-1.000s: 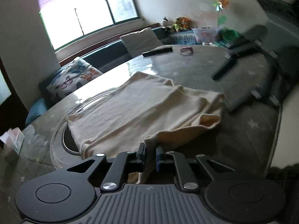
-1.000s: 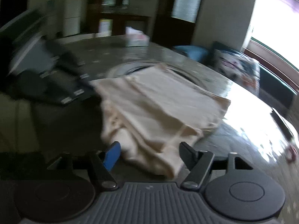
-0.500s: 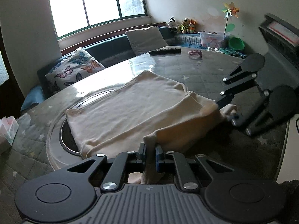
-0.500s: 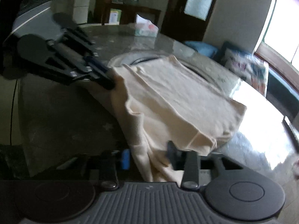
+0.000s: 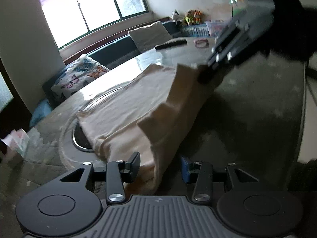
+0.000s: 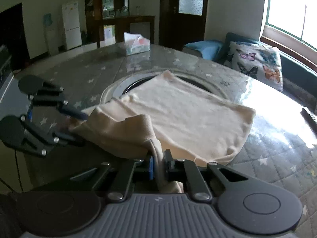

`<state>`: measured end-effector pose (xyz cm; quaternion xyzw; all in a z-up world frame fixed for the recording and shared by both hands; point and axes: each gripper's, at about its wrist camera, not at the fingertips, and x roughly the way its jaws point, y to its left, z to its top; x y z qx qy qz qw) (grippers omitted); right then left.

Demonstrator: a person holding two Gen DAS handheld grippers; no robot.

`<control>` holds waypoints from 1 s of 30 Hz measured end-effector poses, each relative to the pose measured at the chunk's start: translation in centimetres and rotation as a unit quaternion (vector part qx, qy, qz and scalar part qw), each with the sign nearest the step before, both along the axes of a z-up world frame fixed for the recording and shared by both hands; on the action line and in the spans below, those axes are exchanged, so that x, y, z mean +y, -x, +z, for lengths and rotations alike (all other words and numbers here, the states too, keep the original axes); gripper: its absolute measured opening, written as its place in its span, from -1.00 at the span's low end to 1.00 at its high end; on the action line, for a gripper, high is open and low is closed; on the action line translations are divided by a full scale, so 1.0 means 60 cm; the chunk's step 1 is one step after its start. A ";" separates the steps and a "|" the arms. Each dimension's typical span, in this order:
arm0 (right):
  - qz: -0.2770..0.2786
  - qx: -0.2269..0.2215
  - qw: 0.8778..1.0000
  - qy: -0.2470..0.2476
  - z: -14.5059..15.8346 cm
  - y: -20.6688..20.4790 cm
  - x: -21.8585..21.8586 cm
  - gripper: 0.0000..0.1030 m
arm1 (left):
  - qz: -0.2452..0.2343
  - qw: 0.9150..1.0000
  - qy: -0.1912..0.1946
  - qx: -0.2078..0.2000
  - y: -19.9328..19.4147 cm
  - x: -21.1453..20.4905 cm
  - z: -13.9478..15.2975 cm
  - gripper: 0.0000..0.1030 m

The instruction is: Fold clothes

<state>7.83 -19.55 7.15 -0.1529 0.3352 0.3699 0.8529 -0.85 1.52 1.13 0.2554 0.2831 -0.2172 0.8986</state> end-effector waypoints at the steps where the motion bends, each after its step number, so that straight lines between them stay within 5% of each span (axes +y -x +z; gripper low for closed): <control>1: -0.004 -0.001 1.000 -0.003 0.003 -0.001 -0.001 -0.84 | 0.000 1.000 -0.010 -0.004 0.000 0.001 -0.004 -0.12; 8: -0.023 -0.007 1.000 -0.016 0.008 0.007 -0.008 -0.91 | -0.007 0.999 -0.034 -0.017 -0.002 0.010 -0.009 -0.72; 21: -0.027 -0.039 0.997 -0.057 0.057 0.110 -0.045 -0.92 | -0.011 0.999 0.013 -0.042 0.099 0.018 0.078 -0.77; 30: -0.011 -0.048 0.997 -0.063 0.096 0.206 -0.063 -0.92 | -0.013 0.999 0.038 -0.024 0.191 0.019 0.138 -0.77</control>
